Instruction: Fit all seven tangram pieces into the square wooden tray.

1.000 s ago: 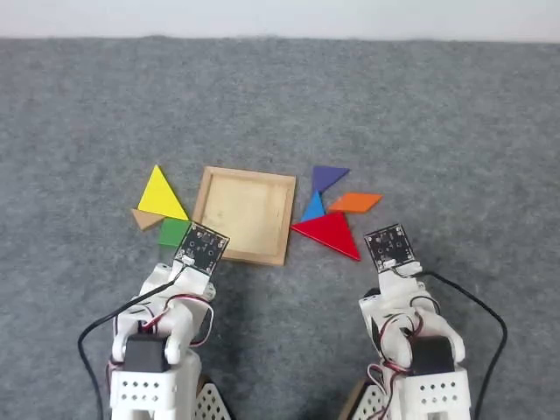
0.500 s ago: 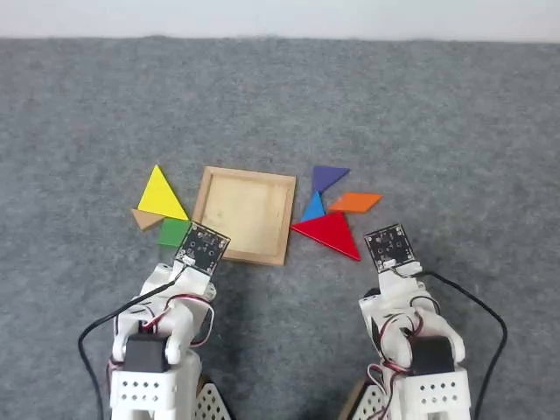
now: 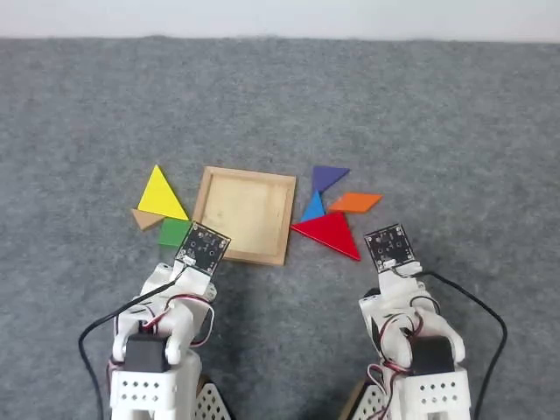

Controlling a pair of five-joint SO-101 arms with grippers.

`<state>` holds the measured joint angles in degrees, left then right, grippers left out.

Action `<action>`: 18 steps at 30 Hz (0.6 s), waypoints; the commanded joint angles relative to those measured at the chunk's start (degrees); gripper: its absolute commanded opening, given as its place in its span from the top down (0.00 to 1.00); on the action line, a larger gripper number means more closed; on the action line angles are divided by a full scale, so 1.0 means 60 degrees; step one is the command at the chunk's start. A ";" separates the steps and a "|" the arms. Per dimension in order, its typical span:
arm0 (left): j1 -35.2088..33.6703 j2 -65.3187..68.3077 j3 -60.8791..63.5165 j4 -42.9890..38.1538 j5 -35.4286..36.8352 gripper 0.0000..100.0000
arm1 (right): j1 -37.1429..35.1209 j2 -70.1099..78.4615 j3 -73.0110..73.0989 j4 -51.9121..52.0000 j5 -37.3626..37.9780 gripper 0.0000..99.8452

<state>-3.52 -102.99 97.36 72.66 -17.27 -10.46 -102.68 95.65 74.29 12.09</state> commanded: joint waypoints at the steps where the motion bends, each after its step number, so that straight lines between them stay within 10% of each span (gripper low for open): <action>1: 0.0000 -0.0190 -0.0154 0.0029 -0.0015 0.99 | 0.0051 -0.0198 0.0147 0.0125 0.0073 0.99; 7: -0.0015 -0.0190 -0.0154 0.0029 -0.0015 0.99 | -0.0110 -0.0212 0.0147 -0.0286 0.0293 0.99; 12: -0.0015 -0.0190 -0.0154 0.0029 -0.0015 0.99 | -0.0637 -0.0154 -0.0073 -0.2015 0.3033 0.96; 18: -0.0015 -0.0190 -0.0154 0.0029 -0.0015 0.99 | -0.0315 0.0110 -0.1934 -0.1458 0.1641 0.96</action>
<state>-3.52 -102.99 97.36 72.66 -17.27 -13.27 -102.77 92.48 63.82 24.40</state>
